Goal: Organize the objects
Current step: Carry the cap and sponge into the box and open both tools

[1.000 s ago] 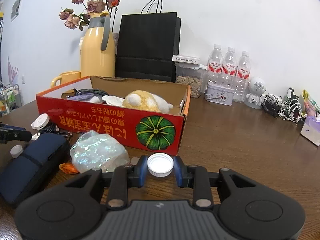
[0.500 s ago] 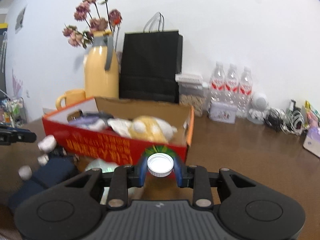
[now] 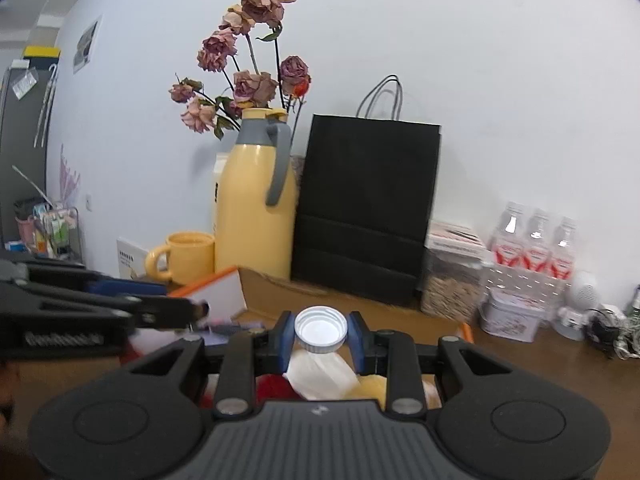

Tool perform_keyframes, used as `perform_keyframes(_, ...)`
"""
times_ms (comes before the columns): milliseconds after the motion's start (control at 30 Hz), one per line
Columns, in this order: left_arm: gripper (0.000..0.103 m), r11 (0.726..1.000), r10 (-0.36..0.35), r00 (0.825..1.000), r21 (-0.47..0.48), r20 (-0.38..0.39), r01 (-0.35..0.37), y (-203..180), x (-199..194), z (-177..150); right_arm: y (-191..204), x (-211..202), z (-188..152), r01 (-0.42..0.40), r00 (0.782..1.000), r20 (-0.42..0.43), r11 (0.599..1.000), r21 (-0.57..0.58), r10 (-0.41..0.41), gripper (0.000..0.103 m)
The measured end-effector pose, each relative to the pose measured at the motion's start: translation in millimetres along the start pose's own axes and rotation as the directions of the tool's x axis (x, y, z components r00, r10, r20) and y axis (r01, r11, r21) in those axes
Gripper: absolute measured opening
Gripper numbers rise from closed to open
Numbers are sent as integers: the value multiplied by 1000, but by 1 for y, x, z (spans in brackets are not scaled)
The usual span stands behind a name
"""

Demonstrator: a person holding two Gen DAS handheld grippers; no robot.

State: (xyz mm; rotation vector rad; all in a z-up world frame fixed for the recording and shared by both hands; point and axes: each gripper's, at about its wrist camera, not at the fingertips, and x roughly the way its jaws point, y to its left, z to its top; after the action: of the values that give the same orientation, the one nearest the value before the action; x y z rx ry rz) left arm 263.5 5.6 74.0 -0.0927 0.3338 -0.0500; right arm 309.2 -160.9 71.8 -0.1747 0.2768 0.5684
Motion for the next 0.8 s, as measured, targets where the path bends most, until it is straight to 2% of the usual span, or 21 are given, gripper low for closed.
perform_keyframes(200,31,999,37,999,-35,38,-36,8,34,23,-4,43,12,3,999,-33,1000,25,-2,27)
perform_keyframes(400,31,997,65,998,-46,11,-65,19,67,24,-17,80,0,13,994,-114,997,72,-5,27)
perform_keyframes(567,31,995,81,996,-59,-47,-84,32,83,15,-26,92,-15,49,983,-180,995,89,-32,27)
perform_keyframes(800,32,995,81,995,-46,-65,-84,31,85,10,-27,92,-19,48,980,-198,995,92,-29,27)
